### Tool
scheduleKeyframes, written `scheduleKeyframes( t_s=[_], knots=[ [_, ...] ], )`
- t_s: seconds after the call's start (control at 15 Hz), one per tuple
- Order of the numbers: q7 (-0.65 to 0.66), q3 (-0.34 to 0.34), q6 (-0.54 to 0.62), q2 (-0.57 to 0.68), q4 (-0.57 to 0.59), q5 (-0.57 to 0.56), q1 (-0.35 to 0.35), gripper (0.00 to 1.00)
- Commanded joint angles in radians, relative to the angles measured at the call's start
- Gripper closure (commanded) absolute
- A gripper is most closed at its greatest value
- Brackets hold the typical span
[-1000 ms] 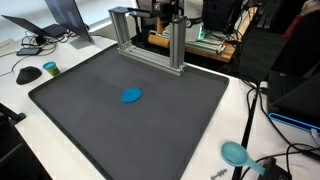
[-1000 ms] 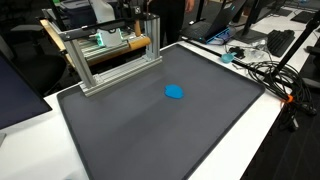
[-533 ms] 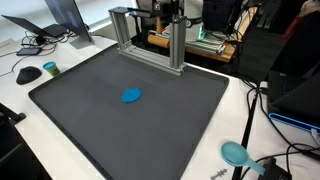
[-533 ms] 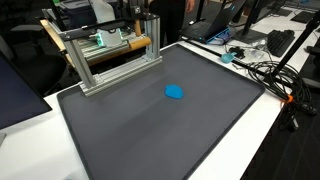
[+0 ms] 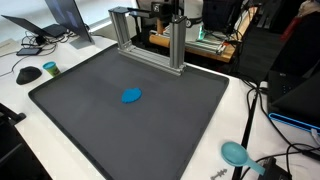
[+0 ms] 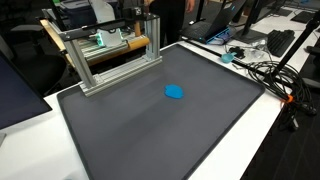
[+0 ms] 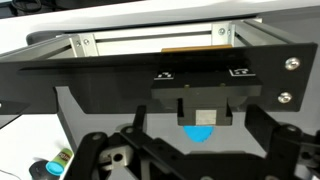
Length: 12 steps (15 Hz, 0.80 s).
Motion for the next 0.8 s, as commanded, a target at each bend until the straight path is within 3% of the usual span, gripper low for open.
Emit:
scheduleKeyframes(
  t_s=[0.0,0.4,0.73],
  knots=[
    [-0.028,-0.005,-0.004,-0.017,0.033,-0.032,-0.009,0.0],
    [-0.146,-0.022,0.046,0.08,0.186,-0.03,0.018,0.0],
    [-0.217,-0.017,0.088,0.255,0.363,-0.002,0.058,0.0]
  ],
)
